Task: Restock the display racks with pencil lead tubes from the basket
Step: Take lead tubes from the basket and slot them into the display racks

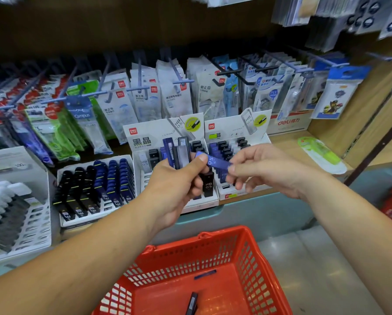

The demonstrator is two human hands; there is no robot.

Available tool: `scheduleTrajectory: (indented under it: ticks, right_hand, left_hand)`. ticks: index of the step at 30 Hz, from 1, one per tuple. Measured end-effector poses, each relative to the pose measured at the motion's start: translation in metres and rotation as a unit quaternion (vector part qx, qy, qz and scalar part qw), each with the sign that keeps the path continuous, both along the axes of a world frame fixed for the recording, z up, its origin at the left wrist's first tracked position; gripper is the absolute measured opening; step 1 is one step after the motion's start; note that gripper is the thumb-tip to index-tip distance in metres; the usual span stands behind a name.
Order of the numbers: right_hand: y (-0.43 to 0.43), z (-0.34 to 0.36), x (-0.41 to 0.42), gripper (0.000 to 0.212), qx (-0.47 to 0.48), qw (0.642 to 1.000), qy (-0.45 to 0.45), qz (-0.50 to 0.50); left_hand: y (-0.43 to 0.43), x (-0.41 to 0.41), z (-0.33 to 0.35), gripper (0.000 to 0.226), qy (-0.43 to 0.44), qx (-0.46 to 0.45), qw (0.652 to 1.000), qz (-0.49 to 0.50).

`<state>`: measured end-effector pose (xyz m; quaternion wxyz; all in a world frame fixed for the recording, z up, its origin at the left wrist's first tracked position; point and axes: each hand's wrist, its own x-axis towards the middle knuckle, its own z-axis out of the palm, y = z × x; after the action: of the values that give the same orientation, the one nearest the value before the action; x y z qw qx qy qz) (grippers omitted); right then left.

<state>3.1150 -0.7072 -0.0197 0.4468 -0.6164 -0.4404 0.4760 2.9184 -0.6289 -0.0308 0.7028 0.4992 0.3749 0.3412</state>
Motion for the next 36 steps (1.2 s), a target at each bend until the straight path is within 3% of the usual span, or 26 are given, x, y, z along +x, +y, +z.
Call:
scheduleTrajectory:
  ticks: [3, 7, 12, 15, 21, 25, 30, 33, 36]
  right_hand:
    - [0.0, 0.002, -0.001, 0.013, 0.043, 0.987, -0.152, -0.023]
    - [0.006, 0.008, -0.01, 0.023, 0.118, 0.984, -0.132, 0.002]
    - [0.008, -0.002, 0.0, 0.033, 0.141, 0.98, -0.135, -0.029]
    - [0.009, -0.013, 0.009, 0.023, 0.137, 0.975, -0.164, -0.066]
    - [0.02, -0.03, 0.017, 0.024, 0.104, 0.952, -0.287, -0.029]
    - [0.023, -0.04, 0.014, 0.023, 0.073, 0.941, -0.329, -0.012]
    - [0.026, -0.039, 0.011, 0.017, 0.037, 0.897, -0.44, -0.001]
    - [0.024, -0.027, 0.007, 0.02, 0.117, 0.908, -0.399, -0.04]
    - [0.018, -0.004, 0.009, 0.026, 0.147, 0.956, -0.213, -0.135]
  left_hand:
    - [0.001, 0.002, -0.001, 0.009, 0.041, 0.046, 0.998, -0.01]
    - [-0.007, 0.009, -0.001, 0.011, 0.073, 0.096, 0.992, -0.031]
    - [-0.002, 0.013, 0.001, 0.024, 0.069, 0.034, 0.996, -0.053]
    - [-0.001, 0.011, 0.0, 0.033, 0.086, -0.016, 0.992, -0.092]
    - [0.005, 0.004, 0.003, 0.009, 0.044, -0.098, 0.983, -0.148]
    - [0.002, -0.002, 0.003, 0.008, 0.055, -0.078, 0.982, -0.162]
    - [0.003, -0.006, 0.0, 0.017, 0.072, -0.044, 0.985, -0.148]
    - [0.002, -0.008, -0.001, 0.016, 0.069, -0.029, 0.987, -0.141]
    - [0.002, -0.008, -0.002, 0.019, 0.074, 0.001, 0.988, -0.139]
